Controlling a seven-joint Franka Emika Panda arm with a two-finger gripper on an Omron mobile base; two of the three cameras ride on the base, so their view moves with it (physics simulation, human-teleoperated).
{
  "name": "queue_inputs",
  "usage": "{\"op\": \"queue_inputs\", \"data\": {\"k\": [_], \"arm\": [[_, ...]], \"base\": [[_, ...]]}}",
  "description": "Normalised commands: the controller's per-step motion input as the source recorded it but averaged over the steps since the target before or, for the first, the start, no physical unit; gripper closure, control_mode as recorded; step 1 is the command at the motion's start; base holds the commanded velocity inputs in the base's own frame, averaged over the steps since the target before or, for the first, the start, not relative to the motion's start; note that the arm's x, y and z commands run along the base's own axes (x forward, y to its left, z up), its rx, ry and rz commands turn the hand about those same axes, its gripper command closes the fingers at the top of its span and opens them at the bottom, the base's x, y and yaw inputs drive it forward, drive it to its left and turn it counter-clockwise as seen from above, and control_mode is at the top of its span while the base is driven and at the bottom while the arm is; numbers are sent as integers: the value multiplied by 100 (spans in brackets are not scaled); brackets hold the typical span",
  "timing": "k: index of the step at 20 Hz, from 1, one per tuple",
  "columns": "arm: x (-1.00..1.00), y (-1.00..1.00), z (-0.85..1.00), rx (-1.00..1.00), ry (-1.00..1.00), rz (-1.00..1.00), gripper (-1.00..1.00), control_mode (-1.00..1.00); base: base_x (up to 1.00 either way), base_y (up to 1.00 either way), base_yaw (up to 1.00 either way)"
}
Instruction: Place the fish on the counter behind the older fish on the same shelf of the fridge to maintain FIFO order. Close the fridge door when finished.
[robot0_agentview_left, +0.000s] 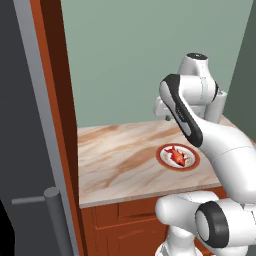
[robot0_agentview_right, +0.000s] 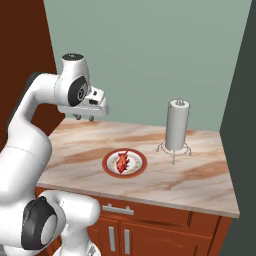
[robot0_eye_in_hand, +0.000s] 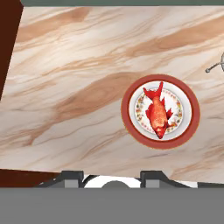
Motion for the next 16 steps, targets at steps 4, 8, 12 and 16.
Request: {"op": "queue_inputs", "data": {"k": [4, 8, 12, 16], "arm": [[-2, 0, -26, -1, 7, 0, -100, -100], [0, -56, -79, 15, -1, 0, -100, -100], [-3, -100, -94, 20, -1, 0, -100, -100], [9, -70, -73, 0, 13, 0, -100, -100]], "base": [[0, 0, 0], [0, 0, 0], [0, 0, 0], [0, 0, 0]]}}
